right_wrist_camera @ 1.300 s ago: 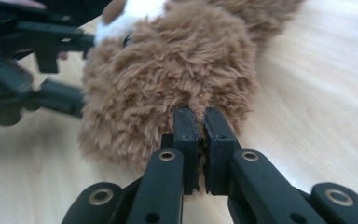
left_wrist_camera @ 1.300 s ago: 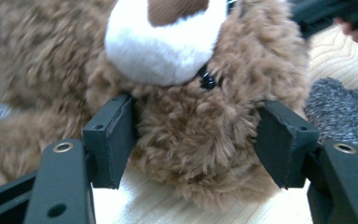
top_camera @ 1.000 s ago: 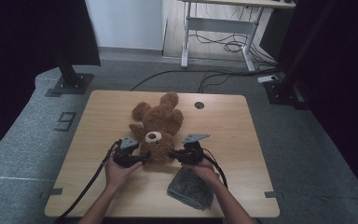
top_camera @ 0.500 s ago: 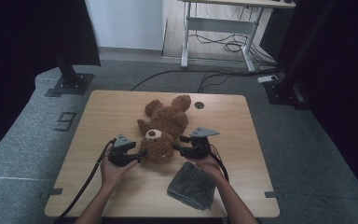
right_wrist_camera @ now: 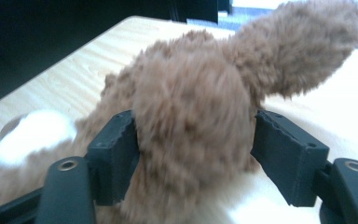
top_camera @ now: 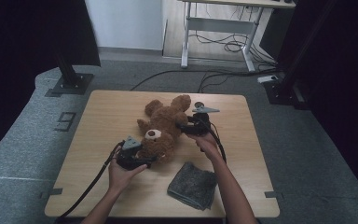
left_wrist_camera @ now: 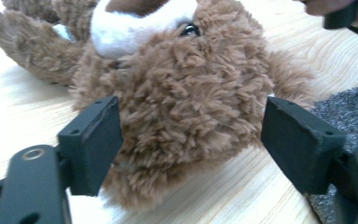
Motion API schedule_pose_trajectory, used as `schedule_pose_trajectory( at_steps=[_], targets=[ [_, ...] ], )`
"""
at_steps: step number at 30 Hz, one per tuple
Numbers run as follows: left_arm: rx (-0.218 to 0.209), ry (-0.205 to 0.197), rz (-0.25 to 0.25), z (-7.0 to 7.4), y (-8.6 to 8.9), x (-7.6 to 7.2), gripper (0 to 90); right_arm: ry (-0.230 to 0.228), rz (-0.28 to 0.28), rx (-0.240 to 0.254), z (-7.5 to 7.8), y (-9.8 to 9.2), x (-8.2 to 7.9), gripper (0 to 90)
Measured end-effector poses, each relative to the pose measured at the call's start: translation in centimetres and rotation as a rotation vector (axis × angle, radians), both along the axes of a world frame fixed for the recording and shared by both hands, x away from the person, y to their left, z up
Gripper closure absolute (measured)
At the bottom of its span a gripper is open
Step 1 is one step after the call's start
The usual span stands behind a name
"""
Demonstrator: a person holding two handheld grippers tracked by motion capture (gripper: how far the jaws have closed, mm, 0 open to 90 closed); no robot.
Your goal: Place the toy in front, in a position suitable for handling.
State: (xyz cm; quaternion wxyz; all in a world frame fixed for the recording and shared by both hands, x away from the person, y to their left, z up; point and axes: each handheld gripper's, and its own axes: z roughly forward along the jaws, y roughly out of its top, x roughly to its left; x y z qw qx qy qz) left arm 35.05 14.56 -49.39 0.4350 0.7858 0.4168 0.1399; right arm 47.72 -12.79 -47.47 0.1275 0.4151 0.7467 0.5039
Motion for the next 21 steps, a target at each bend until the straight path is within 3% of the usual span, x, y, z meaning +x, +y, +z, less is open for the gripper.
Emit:
schedule_pose_trajectory(
  at_steps=[2,6,8,10,13,16,21],
  targets=[
    [0.006,0.0,0.006,-0.2,-0.2,0.1,19.3,0.023,0.001,-0.007,-0.2,0.4,0.7,35.1],
    [0.063,0.017,0.033,-1.3,-0.6,0.8,19.2,0.021,0.04,-0.024,-0.8,1.2,1.0,62.3],
    [0.063,0.022,0.035,-1.6,-0.6,1.0,17.9,0.022,0.06,-0.033,-1.0,1.3,0.8,67.5],
    [0.062,0.021,0.038,-1.6,-0.6,1.1,18.0,0.015,0.064,-0.05,-1.1,1.1,0.4,69.6],
    [0.092,0.027,0.039,-1.6,-0.2,1.3,18.6,0.027,0.096,-0.049,-1.2,0.5,-0.6,70.6],
    [0.102,0.037,0.039,-1.6,0.3,1.4,21.0,0.003,0.122,-0.061,-2.0,-0.1,-2.3,71.1],
    [0.109,0.028,0.062,-1.4,1.8,1.6,25.4,0.017,0.145,-0.005,-2.9,-1.0,-4.1,71.7]
  ],
)
